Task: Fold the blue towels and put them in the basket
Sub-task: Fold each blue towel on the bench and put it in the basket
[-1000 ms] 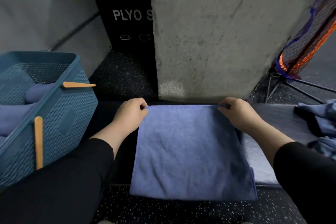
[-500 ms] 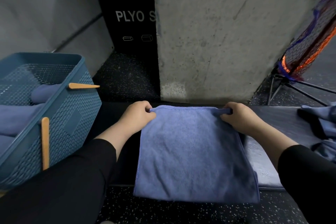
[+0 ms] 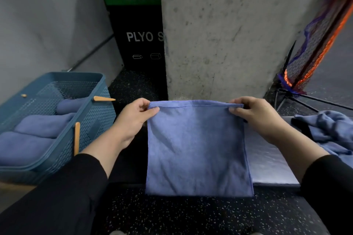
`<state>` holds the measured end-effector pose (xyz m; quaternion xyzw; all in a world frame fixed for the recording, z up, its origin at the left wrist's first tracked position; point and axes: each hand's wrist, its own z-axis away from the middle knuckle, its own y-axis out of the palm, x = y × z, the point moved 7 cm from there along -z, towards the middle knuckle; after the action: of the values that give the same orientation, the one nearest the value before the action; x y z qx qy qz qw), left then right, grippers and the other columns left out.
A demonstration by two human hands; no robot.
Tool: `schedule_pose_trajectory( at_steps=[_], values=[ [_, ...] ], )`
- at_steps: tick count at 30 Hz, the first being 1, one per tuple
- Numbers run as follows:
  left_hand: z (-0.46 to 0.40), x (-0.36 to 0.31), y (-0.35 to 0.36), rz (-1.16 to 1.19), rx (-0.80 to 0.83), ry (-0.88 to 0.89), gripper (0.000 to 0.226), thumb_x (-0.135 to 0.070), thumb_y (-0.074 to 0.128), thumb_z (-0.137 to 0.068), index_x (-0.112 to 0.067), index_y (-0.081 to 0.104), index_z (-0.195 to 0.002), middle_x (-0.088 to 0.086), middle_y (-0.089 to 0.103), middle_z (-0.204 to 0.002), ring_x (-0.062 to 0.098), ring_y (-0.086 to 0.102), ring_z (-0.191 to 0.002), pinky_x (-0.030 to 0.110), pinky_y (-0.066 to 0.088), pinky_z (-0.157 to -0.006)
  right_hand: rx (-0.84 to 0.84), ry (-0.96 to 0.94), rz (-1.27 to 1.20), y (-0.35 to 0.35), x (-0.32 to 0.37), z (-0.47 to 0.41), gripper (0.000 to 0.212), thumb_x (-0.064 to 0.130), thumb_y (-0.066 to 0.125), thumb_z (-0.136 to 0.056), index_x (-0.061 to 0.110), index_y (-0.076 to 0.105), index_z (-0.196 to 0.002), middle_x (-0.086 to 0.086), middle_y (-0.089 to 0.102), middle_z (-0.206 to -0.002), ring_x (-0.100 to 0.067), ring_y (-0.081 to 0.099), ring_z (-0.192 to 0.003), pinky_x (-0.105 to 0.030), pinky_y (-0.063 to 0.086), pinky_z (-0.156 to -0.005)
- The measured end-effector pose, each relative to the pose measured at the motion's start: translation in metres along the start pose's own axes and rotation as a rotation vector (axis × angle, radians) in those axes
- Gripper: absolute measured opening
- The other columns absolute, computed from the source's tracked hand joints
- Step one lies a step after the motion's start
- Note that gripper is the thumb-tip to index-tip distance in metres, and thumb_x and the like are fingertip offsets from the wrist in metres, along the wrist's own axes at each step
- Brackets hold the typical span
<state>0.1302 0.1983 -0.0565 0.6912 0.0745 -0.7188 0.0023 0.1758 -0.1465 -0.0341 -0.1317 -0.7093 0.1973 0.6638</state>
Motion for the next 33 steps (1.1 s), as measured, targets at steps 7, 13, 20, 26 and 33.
schedule_pose_trajectory(
  at_steps=[7, 13, 20, 26, 33],
  values=[
    [0.055, -0.054, -0.017, 0.027, -0.041, 0.134, 0.019, -0.018, 0.074, -0.088, -0.024, 0.062, -0.074, 0.009, 0.062, -0.087, 0.021, 0.056, -0.088, 0.044, 0.043, -0.085, -0.108, -0.062, -0.062, -0.038, 0.033, 0.046, 0.008, 0.021, 0.073, -0.088, 0.024, 0.074, -0.096, -0.003, 0.075, -0.090, -0.013, 0.063, -0.080, -0.047, 0.056, -0.083],
    [0.080, -0.083, -0.024, -0.056, -0.087, 0.258, 0.026, -0.011, 0.074, -0.089, -0.031, 0.059, -0.083, -0.001, 0.065, -0.079, 0.015, 0.058, -0.080, 0.033, 0.046, -0.079, -0.195, -0.264, 0.123, -0.054, 0.078, 0.080, 0.014, 0.021, 0.073, -0.088, 0.026, 0.060, -0.085, 0.000, 0.064, -0.072, -0.015, 0.051, -0.063, -0.034, 0.044, -0.063],
    [0.089, -0.098, -0.023, -0.367, -0.025, 0.300, 0.009, -0.017, 0.069, -0.094, -0.024, 0.072, -0.090, -0.010, 0.072, -0.080, 0.000, 0.060, -0.076, 0.020, 0.044, -0.076, -0.277, -0.259, 0.148, -0.065, 0.089, 0.087, 0.014, 0.024, 0.076, -0.086, 0.023, 0.063, -0.081, -0.001, 0.070, -0.074, -0.003, 0.054, -0.058, -0.013, 0.043, -0.055],
    [0.087, -0.106, -0.026, -0.321, -0.040, 0.348, 0.030, -0.014, 0.069, -0.094, -0.043, 0.065, -0.101, -0.006, 0.066, -0.079, 0.010, 0.060, -0.080, 0.031, 0.046, -0.082, -0.280, -0.284, 0.096, -0.067, 0.088, 0.088, 0.019, 0.027, 0.077, -0.084, 0.028, 0.059, -0.077, 0.001, 0.068, -0.071, -0.005, 0.053, -0.059, -0.022, 0.046, -0.059],
    [0.093, -0.118, -0.016, -0.608, 0.018, 0.392, 0.021, -0.020, 0.067, -0.095, -0.040, 0.071, -0.097, -0.010, 0.070, -0.093, 0.006, 0.063, -0.091, 0.019, 0.045, -0.083, -0.275, -0.288, 0.014, -0.074, 0.088, 0.088, 0.015, 0.025, 0.075, -0.087, 0.028, 0.061, -0.080, -0.004, 0.069, -0.076, -0.010, 0.059, -0.066, -0.037, 0.049, -0.067]
  ],
)
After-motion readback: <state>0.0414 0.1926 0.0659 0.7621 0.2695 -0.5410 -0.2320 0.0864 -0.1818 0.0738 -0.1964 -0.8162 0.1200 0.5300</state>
